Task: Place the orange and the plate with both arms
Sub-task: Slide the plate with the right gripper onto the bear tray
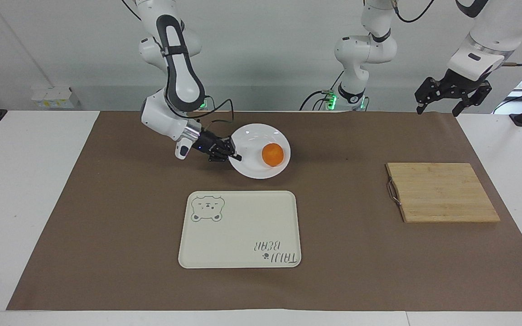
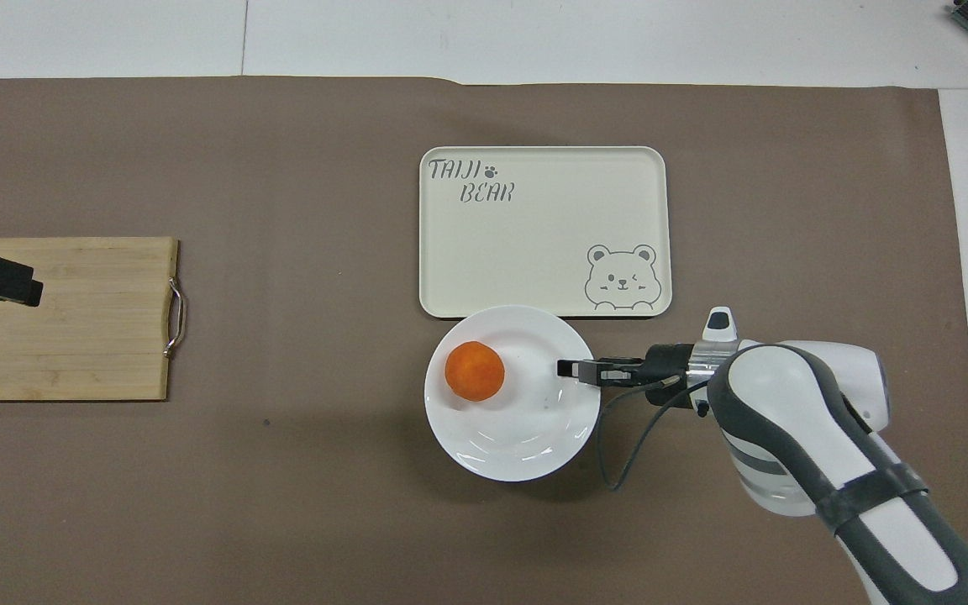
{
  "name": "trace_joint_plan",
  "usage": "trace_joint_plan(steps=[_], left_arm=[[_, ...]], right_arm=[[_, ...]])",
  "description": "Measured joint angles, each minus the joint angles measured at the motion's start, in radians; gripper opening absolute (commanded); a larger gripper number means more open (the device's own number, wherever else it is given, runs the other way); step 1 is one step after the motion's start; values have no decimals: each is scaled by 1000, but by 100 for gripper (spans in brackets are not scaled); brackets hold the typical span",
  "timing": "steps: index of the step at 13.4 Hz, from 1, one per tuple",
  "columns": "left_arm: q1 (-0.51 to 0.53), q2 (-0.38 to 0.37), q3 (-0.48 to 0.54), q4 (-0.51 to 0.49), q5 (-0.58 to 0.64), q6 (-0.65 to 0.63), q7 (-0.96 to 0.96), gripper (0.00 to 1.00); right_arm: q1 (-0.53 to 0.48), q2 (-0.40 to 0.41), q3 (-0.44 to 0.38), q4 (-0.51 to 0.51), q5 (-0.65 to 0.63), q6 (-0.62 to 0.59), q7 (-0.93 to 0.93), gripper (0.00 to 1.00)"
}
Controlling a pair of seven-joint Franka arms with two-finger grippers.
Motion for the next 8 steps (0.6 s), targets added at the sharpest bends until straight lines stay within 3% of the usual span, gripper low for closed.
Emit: trace_joint_plan(steps=[4,8], left_arm=[[0,0,0,0,0,0,0,100],[0,0,0,0,0,0,0,100]], right_arm=[[-77,33,-3,104,-38,-57,-5,0],[-148,145,-5,310,-164,-145,30,0]])
